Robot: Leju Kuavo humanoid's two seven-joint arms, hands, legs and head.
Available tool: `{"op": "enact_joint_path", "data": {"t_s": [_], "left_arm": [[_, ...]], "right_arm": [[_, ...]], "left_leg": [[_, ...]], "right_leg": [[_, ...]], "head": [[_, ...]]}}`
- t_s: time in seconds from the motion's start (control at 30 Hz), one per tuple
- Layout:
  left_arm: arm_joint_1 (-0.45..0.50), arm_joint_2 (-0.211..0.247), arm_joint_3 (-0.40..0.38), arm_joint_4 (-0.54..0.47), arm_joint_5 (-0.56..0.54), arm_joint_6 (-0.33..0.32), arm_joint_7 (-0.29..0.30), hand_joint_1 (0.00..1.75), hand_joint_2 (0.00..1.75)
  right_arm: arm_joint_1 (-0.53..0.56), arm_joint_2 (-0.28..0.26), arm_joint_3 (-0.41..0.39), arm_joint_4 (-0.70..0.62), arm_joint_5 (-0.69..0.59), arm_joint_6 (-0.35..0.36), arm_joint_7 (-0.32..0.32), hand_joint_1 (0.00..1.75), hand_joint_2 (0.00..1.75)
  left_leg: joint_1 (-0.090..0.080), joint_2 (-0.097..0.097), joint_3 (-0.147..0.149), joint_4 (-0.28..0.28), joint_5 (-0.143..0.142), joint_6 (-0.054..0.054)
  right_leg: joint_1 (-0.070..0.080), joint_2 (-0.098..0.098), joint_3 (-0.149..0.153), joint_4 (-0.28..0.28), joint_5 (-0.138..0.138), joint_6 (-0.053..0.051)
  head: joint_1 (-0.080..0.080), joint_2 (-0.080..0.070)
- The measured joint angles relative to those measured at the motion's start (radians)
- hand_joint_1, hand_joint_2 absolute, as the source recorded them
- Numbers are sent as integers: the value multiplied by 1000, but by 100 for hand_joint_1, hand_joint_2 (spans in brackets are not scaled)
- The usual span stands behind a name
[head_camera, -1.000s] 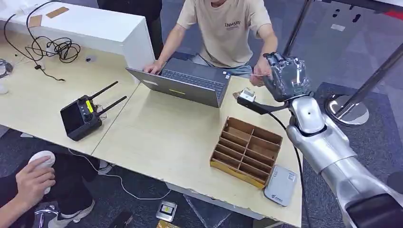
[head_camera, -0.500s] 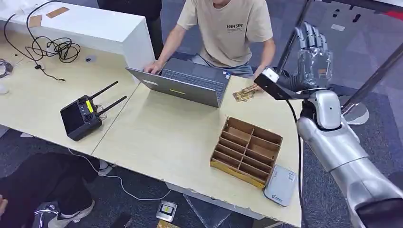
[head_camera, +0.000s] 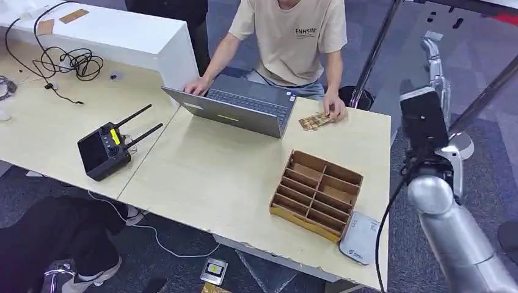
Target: Pass the card to the sensor for recognition and then transmit it.
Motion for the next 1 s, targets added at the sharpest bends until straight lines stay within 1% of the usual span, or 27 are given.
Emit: {"op": "enact_joint_path", "data": {"t_s": [0.13, 0.33, 0.6, 0.77, 0.8, 1.0], "left_arm": [[0, 2, 0, 0, 2, 7, 4, 0, 0], [0, 3, 0, 0, 12, 13, 4, 0, 0], [-1, 6, 0, 0, 21, 11, 5, 0, 0], [-1, 8, 0, 0, 21, 19, 30, 0, 0], [-2, 8, 0, 0, 20, 23, 36, 0, 0], [-3, 8, 0, 0, 20, 33, 74, 0, 0]], "right_arm": [[118, 1, -48, -162, -43, 29, -23, 0, 0], [250, 11, -71, -346, -62, 45, -53, 0, 0], [311, 19, -89, -469, -80, 47, -60, 0, 0], [377, 43, -88, -534, -79, 27, -82, 0, 0], [389, 48, -88, -544, -79, 21, -85, 0, 175], [453, 76, -85, -593, -100, 4, -103, 0, 175]], "left_leg": [[0, 0, 0, 0, 0, 0], [0, 0, 0, 0, 0, 0], [0, 1, 0, 0, 0, 0], [0, 0, 0, 0, 0, 0], [0, 0, 0, 0, 0, 0], [0, 1, 0, -1, -1, 0]], "right_leg": [[0, 0, 0, 0, 0, 0], [0, 0, 0, 0, 0, 0], [0, 0, 0, 0, 0, 0], [0, 0, 0, 0, 0, 0], [0, 0, 0, 0, -1, 0], [0, 0, 0, 0, -1, 0]], "head": [[0, 0], [0, 0], [0, 0], [0, 0], [0, 0], [0, 0]]}}
